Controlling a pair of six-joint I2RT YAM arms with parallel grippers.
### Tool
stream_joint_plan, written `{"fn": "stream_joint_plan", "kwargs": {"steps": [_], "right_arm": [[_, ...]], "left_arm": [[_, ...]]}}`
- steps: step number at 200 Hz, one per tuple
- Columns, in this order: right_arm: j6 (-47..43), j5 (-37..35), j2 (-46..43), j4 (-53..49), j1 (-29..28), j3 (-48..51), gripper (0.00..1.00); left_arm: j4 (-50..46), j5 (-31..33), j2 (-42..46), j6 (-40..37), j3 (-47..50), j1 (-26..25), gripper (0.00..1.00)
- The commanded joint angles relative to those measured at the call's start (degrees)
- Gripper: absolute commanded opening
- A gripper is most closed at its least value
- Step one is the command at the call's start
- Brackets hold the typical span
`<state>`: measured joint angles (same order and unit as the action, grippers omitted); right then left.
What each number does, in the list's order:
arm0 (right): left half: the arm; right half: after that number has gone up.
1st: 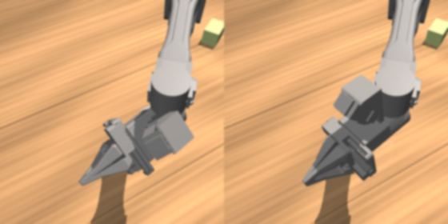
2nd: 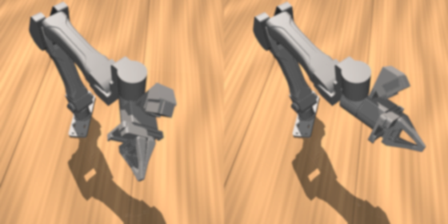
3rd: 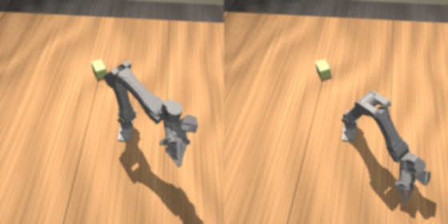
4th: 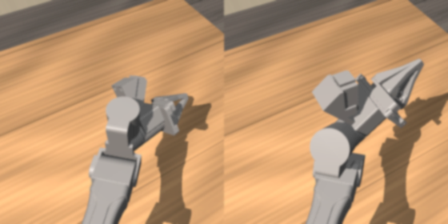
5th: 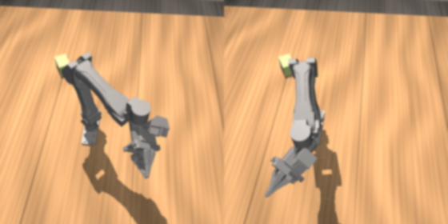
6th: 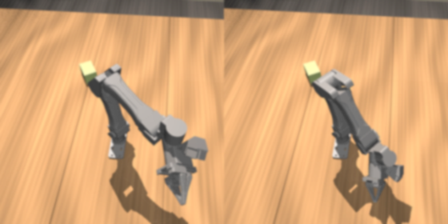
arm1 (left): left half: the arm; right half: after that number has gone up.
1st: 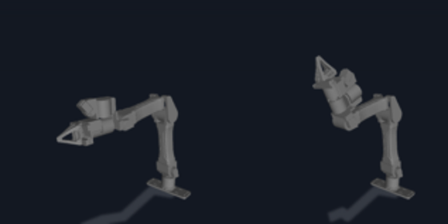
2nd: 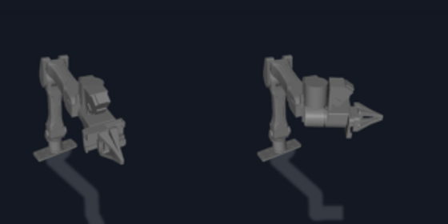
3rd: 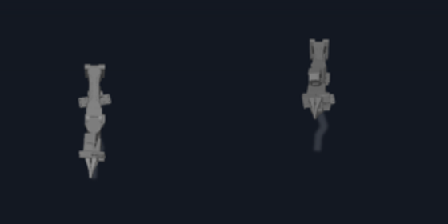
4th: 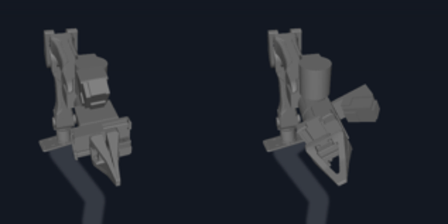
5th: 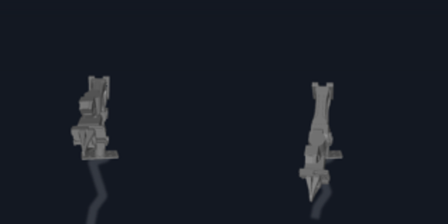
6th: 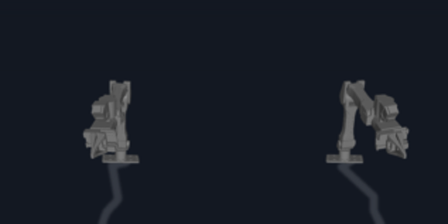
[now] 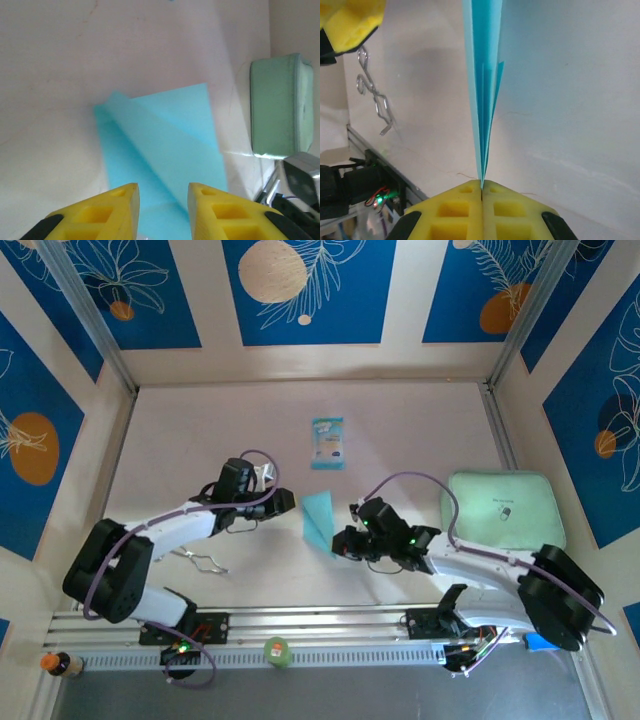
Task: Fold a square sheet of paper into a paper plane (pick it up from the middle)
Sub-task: Turn over the paper at the center of the table.
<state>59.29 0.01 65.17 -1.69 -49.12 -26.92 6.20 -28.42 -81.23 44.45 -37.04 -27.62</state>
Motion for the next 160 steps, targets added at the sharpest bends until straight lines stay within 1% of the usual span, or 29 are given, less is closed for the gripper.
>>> {"fn": "stream_joint_plan", "kwargs": {"steps": [1,34,58,74,101,120,146,160], "right_arm": [[-3.78,-5.76,-3.5,-9.35,-0.36,-2.49,0.01],[-8.13,-10.0,-5.61,-18.95,-0.36,-6.95,0.02],[-11.07,-12.63,-5.19,-23.62,-0.95,-10.41,0.01],[-13.46,-14.93,-3.76,-26.15,-1.95,-13.18,0.01],[-14.9,-25.43,0.99,-36.0,-5.37,-20.62,0.01],[-13.34,-34.46,4.98,-43.19,-8.25,-24.46,0.01],[-6.94,-44.06,10.41,-52.59,-11.59,-28.92,0.01],[-5.2,-47.81,13.05,-55.05,-13.4,-30.23,0.01]], "left_arm": [[-4.2,2.48,1.58,-2.7,-2.07,0.41,0.32],[-6.75,4.47,3.25,-3.03,-2.39,0.37,0.32],[-9.98,6.01,4.71,-3.83,-2.35,0.37,0.33],[-11.37,8.29,6.12,-4.0,-1.58,0.43,0.33],[-13.66,11.26,7.11,-4.28,-1.08,0.56,0.33],[-15.19,13.09,8.15,-4.54,-0.81,0.63,0.34],[-19.06,16.14,9.01,-5.09,-1.77,1.05,0.35],[-20.7,18.02,10.3,-5.51,-1.99,1.14,0.36]]}}
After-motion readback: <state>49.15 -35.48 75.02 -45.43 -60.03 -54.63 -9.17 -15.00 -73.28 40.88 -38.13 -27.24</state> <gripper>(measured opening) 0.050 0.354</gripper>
